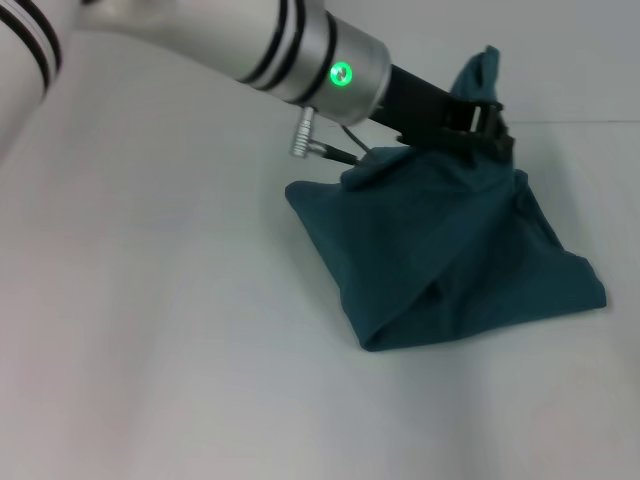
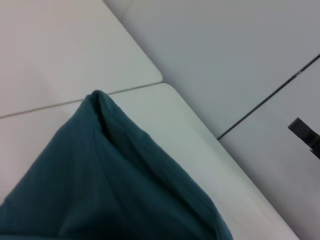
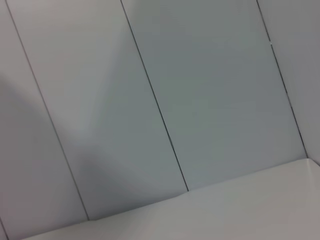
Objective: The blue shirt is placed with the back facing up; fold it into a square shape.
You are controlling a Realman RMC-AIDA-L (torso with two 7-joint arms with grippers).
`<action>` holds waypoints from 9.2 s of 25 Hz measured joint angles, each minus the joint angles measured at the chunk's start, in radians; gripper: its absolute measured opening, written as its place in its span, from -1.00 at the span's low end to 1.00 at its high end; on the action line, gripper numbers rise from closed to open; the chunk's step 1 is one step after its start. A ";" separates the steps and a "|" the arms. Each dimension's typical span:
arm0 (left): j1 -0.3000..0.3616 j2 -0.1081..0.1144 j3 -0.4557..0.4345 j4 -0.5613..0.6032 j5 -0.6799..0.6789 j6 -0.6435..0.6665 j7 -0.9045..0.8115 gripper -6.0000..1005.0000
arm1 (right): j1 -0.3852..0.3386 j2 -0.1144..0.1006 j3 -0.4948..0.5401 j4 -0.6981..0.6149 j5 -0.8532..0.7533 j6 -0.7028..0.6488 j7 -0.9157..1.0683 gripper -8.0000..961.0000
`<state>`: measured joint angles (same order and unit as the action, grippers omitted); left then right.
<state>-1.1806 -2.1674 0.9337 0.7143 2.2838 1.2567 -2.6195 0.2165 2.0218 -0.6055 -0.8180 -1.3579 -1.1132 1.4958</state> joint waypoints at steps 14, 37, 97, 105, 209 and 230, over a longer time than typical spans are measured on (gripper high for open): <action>0.012 -0.006 0.237 -0.122 -0.191 -0.204 0.081 -0.54 | 0.018 -0.006 0.015 -0.001 -0.017 0.011 -0.004 -0.75; 0.435 0.029 -0.029 0.108 -0.222 0.004 0.395 0.84 | 0.183 0.053 -0.031 -0.498 -0.684 -0.368 0.354 -0.69; 0.628 0.044 -0.197 0.114 -0.218 0.265 0.771 0.83 | 0.582 0.084 -0.951 -0.185 -1.468 0.143 1.059 0.30; 0.628 0.043 -0.197 0.112 -0.218 0.250 0.773 0.83 | 0.574 0.081 -0.941 -0.179 -1.459 0.167 1.073 -0.34; 0.639 0.028 -0.190 0.086 -0.218 0.199 0.868 0.83 | 0.214 0.070 -0.622 0.341 0.072 0.133 -0.638 0.02; 0.638 0.020 -0.187 0.086 -0.211 0.189 0.867 0.83 | 0.177 0.074 -0.584 0.229 -0.007 0.017 -0.545 -0.98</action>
<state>-0.5426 -2.1470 0.7470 0.8007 2.0732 1.4455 -1.7524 0.3933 2.0954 -1.1898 -0.5894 -1.3647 -1.0960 0.9510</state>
